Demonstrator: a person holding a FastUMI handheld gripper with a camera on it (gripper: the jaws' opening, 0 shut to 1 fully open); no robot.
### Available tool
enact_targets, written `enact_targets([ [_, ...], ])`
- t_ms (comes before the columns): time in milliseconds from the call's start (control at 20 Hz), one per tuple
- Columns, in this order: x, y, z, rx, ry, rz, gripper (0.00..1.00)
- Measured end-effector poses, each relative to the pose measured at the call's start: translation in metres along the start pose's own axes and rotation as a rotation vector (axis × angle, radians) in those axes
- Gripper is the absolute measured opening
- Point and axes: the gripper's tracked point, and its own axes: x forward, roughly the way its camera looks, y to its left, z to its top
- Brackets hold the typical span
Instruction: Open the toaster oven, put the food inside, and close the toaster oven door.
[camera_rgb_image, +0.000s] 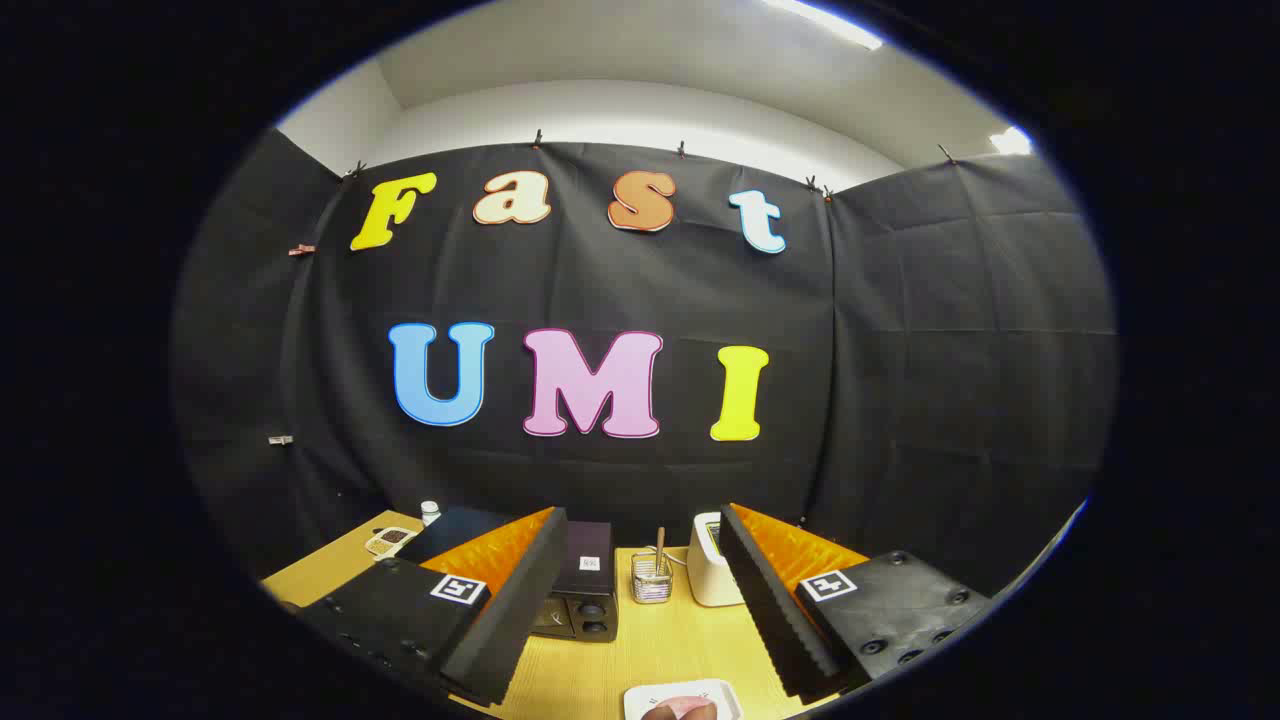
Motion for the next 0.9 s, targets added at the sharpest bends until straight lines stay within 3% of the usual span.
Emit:
enact_targets([
  [900, 0.004, 0.018, 0.000, 0.001, -0.019, 0.027, 0.98],
])
